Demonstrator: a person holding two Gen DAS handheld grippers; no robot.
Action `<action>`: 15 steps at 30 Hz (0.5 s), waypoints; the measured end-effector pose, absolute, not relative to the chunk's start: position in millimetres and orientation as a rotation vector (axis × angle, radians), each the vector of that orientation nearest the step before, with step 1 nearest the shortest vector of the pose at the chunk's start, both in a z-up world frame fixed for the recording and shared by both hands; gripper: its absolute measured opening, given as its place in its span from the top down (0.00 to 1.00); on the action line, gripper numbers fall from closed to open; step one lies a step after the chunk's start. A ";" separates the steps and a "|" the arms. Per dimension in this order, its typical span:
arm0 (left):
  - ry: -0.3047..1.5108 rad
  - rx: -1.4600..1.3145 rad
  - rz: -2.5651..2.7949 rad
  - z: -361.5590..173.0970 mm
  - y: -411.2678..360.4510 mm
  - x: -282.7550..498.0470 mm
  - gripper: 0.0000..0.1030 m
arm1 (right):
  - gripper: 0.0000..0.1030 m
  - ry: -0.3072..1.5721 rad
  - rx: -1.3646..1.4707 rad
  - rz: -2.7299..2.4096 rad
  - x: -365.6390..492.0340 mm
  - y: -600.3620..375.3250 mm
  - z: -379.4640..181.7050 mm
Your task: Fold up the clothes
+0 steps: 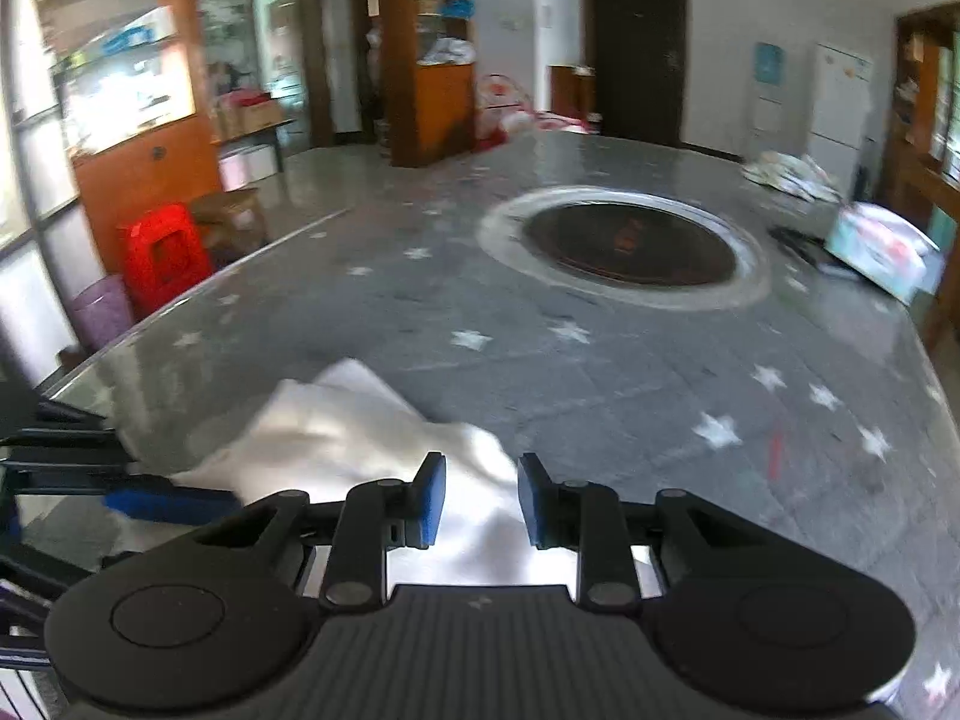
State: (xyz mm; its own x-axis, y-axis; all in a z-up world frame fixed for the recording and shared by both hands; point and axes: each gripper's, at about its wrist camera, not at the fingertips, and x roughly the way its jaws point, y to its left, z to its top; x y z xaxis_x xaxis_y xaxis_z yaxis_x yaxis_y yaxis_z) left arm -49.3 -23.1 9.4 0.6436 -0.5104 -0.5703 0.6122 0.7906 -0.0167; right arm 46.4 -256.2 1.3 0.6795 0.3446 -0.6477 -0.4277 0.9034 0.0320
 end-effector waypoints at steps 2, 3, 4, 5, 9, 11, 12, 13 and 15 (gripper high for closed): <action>0.599 0.162 -0.636 7.6 -18.8 -49.4 0.71 | 0.75 0.713 -0.150 0.452 51.6 -245.0 -2.7; 0.600 0.154 -0.635 7.2 -17.1 -49.9 0.70 | 0.75 0.719 -0.159 0.453 54.4 -241.1 -5.2; 0.601 0.147 -0.633 7.4 -15.4 -50.9 0.70 | 0.75 0.729 -0.165 0.448 58.9 -237.7 -8.6; 0.602 0.141 -0.631 7.6 -14.0 -51.6 0.70 | 0.75 0.739 -0.171 0.442 63.9 -234.1 -12.3; 0.604 0.130 -0.624 7.6 -13.0 -50.8 0.67 | 0.75 0.747 -0.158 0.442 74.5 -229.1 -11.7; 0.603 0.128 -0.625 7.6 -13.1 -50.5 0.66 | 0.75 0.742 -0.153 0.449 75.0 -227.1 -8.1; 0.603 0.127 -0.625 7.4 -13.0 -50.5 0.66 | 0.75 0.739 -0.150 0.452 75.2 -226.0 -6.3; 0.604 0.125 -0.626 7.4 -12.7 -50.6 0.65 | 0.75 0.737 -0.151 0.458 75.3 -224.0 -5.9; 0.605 0.122 -0.628 7.2 -12.1 -50.3 0.65 | 0.75 0.732 -0.154 0.473 75.4 -219.3 -5.8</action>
State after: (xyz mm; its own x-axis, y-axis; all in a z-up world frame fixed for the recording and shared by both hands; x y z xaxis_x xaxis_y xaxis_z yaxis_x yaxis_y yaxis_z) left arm -50.3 -12.1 7.2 0.6439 -0.5153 -0.5655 0.5844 0.8084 -0.0711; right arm 75.4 -219.3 -5.8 0.6446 0.3606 -0.6742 -0.4662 0.8843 0.0272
